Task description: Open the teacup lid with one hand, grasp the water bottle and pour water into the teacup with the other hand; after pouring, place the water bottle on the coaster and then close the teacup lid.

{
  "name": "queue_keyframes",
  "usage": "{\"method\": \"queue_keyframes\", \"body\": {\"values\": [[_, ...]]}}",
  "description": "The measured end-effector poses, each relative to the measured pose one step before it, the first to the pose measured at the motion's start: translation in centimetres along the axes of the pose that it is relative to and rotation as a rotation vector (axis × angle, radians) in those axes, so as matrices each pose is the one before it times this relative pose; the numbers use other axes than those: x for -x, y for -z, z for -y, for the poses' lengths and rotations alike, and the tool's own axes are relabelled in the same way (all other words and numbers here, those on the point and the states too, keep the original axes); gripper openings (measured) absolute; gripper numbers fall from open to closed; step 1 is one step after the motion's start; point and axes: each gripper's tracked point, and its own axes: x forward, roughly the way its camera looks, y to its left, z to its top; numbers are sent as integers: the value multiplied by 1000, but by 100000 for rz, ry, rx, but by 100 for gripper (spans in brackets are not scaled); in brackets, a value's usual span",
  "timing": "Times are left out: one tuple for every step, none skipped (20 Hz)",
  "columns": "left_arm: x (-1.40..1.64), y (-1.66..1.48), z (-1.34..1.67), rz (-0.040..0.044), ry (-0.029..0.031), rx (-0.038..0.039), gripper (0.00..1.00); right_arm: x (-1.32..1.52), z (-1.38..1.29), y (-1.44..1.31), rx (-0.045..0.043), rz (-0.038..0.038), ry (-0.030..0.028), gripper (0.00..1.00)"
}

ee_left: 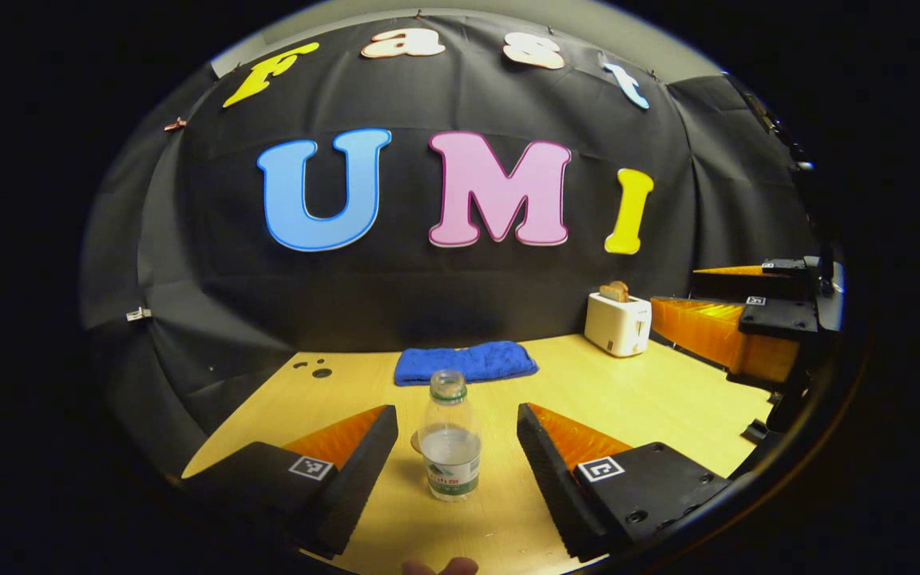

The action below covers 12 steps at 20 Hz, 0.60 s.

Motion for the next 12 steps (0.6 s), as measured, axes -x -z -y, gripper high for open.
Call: {"method": "queue_keyframes", "body": {"values": [[-570,1267,36,-821,-335,-654,95,-583,70,1547,-741,-1443,-502,96],[-513,1106,-15,-655,-465,-235,95,-612,87,1486,-123,-1146,-53,96],[-645,1067,-33,-585,-281,289,95,-425,145,1424,165,-1254,47,96],[-553,956,-3,-541,-438,474,95,-646,172,1391,-520,-726,180,95],[-394,972,59,-821,-237,785,95,-448,-95,1399,-1426,-918,-507,95],[-420,838,102,-603,128,647,95,-445,-195,1489,-1265,-1766,-482,94],[-262,819,93,-408,-215,525,92,-396,-283,1436,-1180,-1948,-937,93],[-224,542,14,-194,214,500,95,-453,-157,1384,-635,-2137,-371,93],[-292,619,134,-121,198,-15,95,-381,-211,1134,-140,-1380,-824,89],[-326,501,-49,-37,-243,-527,95,-379,-335,653,690,-625,-582,88],[-300,424,-32,220,106,-969,95,-443,-307,562,920,-478,-806,86],[-275,317,-10,63,87,-1153,95,-411,-494,649,718,-719,-1020,85]]}}
